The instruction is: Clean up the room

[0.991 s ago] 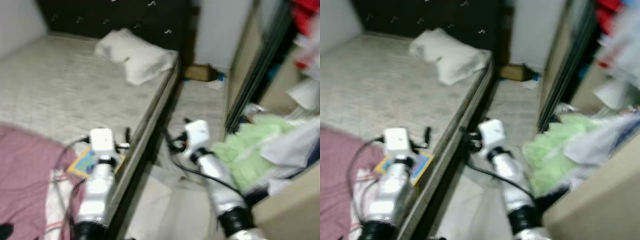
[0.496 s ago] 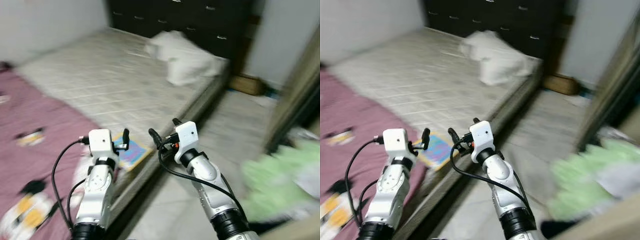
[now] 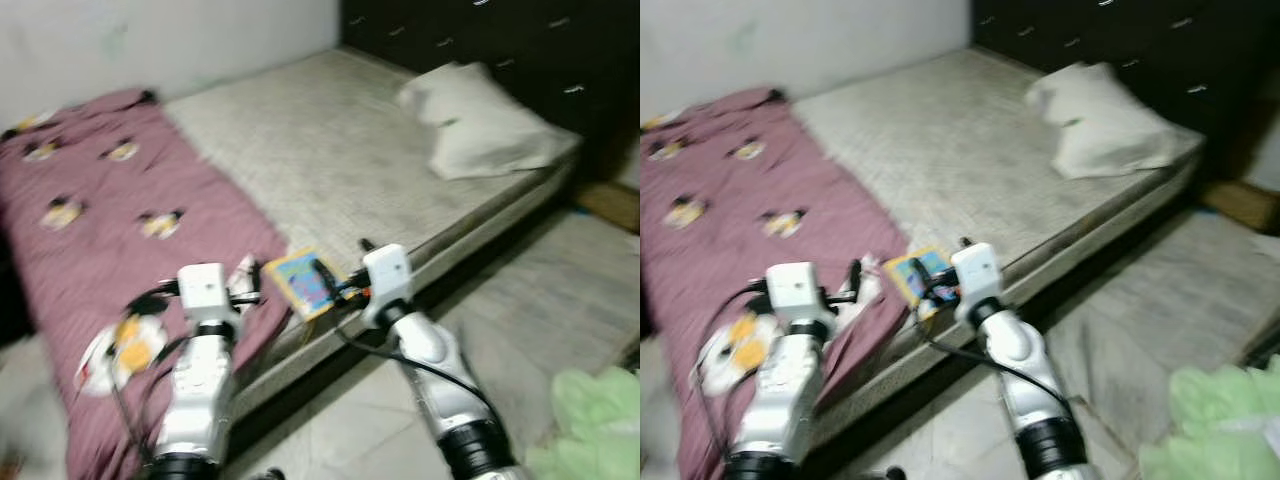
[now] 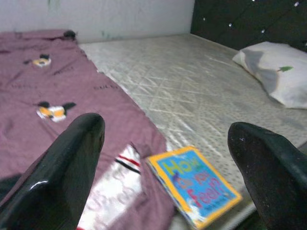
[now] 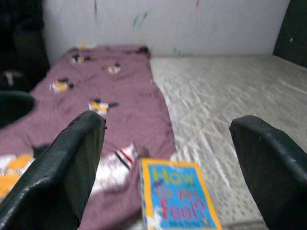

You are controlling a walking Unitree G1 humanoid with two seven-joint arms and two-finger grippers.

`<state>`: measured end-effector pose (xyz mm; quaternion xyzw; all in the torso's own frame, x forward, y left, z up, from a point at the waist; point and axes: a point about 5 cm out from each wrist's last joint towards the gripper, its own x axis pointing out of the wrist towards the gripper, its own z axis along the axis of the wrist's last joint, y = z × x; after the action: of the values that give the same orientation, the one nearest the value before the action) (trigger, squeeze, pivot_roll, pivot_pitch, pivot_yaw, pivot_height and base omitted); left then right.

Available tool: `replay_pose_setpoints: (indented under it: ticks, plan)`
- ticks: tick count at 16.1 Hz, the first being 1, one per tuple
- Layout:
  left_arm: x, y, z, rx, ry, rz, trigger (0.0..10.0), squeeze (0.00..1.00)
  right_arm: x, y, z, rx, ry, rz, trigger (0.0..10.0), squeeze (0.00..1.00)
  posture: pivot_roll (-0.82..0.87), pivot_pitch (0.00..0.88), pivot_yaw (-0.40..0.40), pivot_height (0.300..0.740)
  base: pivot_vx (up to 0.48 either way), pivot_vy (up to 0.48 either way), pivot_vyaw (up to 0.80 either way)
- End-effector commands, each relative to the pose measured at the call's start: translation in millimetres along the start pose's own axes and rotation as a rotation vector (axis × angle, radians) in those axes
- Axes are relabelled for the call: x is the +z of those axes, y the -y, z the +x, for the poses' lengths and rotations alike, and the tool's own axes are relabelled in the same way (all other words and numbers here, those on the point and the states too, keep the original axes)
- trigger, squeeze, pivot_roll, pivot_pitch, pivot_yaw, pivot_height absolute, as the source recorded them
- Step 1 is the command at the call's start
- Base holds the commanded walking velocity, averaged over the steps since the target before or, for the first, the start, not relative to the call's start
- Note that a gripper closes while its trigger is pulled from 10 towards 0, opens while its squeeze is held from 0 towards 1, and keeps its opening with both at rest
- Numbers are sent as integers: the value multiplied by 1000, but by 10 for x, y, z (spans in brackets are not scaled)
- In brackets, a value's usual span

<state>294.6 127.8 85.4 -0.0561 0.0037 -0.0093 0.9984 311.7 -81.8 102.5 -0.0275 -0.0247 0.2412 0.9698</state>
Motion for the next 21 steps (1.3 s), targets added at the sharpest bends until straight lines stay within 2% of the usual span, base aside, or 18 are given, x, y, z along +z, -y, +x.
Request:
replay_pose_setpoints:
  ticks: [1, 3, 7, 10, 14, 18, 21]
  plan:
    - [39, -71, 3, 24, 8, 11, 10000, 0, 74, -75, 51, 22, 27, 10, 10000, 0, 42, 79, -3, 740, 0, 0, 769]
    - [39, -71, -3, 27, 7, 14, 10000, 0, 85, -53, 51, -2, 30, 4, 10000, 0, 42, 79, -3, 740, 0, 0, 603]
    - [39, -91, -15, 46, 7, 21, 10000, 0, 130, 64, 43, -93, 62, 13, 10000, 0, 42, 79, -3, 740, 0, 0, 0]
    - [47, -68, -5, 31, 7, 23, 10000, 0, 150, 56, 30, -81, 73, -25, 10000, 0, 40, 84, -1, 740, 0, 0, 265]
    - [50, -18, -16, -16, 10, 2, 10000, 0, 146, 43, 31, -81, 73, -1, 10000, 0, 35, 87, 1, 740, 0, 0, 705]
    - [70, 22, -42, -62, 26, -11, 10000, 0, 143, 56, 38, -85, 69, 6, 10000, 0, 36, 89, -2, 740, 0, 0, 0]
    - [75, 35, -43, -83, 29, -19, 10000, 0, 141, 52, 32, -85, 67, 1, 10000, 0, 36, 89, -2, 740, 354, 0, 0]
